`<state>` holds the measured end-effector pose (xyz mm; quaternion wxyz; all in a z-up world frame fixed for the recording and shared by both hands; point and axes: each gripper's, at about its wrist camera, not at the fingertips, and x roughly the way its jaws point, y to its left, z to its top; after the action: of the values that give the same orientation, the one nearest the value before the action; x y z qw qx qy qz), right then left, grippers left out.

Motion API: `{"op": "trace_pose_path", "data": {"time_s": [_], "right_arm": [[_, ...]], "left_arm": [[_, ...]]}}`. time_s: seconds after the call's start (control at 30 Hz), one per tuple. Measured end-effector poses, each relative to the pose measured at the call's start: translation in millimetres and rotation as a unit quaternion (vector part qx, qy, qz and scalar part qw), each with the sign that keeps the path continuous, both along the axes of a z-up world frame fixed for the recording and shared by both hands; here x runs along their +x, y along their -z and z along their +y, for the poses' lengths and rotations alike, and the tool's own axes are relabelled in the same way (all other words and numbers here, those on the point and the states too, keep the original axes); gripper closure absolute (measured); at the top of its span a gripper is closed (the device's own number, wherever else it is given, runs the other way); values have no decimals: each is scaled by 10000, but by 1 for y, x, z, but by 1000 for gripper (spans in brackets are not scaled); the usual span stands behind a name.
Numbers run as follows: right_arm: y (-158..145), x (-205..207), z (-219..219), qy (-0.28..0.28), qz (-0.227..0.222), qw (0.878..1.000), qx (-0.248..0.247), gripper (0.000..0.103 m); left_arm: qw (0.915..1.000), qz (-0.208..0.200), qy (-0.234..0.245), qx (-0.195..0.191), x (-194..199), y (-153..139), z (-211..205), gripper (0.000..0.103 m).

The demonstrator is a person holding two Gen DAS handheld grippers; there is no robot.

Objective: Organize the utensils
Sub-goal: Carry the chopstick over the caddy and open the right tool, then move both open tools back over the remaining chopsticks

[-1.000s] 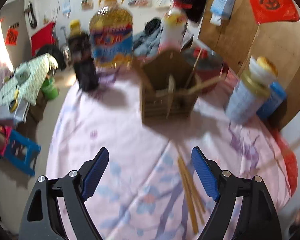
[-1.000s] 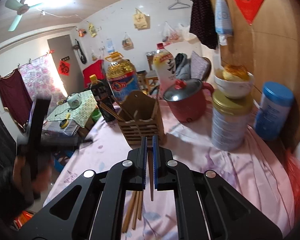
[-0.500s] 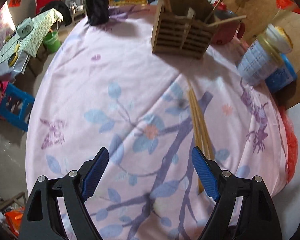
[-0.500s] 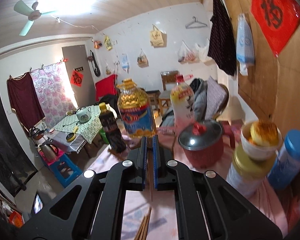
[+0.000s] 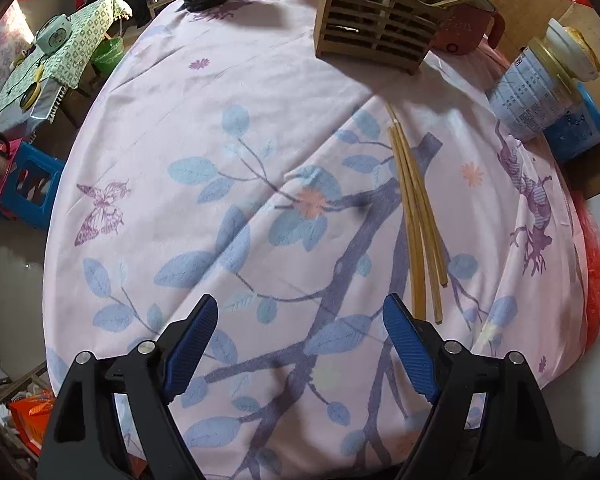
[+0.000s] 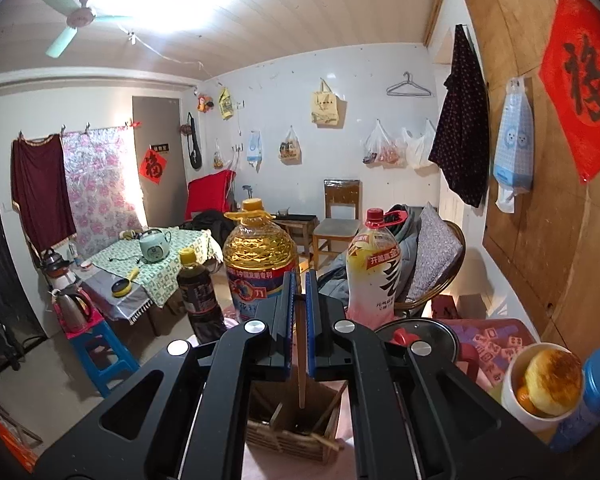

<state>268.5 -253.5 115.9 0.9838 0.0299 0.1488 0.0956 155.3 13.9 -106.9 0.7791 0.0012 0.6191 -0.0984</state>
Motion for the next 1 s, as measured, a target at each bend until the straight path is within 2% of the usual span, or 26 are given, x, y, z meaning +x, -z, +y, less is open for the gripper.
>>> {"op": "trace_pose_path", "data": {"time_s": [0.07,0.13,0.2,0.27,0.33,0.5,0.7,0.8,1.0], "right_arm": [[19,20,8,-46,295,9994,-168,96],[46,42,14,26,921,9949,-409,95],[63,45,14,100,1193,9921,-371,92],[66,29,14,15,1117,9932,-318,92],[64,13,17,4,1027,9935,-485,92],[66,-13,12,-14,1157,9922,-462,92],[82,-38,-10,76,1695,9855,24,89],[97,-54,-17,86,2055,9782,275,85],[138,-90,-11,-6,2841,9581,361,82]], "left_arm": [[10000,13,-35,1,-1,1,1,20],[10000,49,-66,-15,-2,2,3,20],[10000,57,-68,-19,-2,2,3,20],[10000,21,-32,-19,-3,0,2,20],[10000,40,27,-51,-2,1,-1,19],[9994,165,265,-149,-2,6,-12,19],[9980,258,547,-157,-4,8,-24,19],[9972,355,631,-161,-5,11,-28,19],[9947,542,862,-141,-7,16,-41,19]]}}
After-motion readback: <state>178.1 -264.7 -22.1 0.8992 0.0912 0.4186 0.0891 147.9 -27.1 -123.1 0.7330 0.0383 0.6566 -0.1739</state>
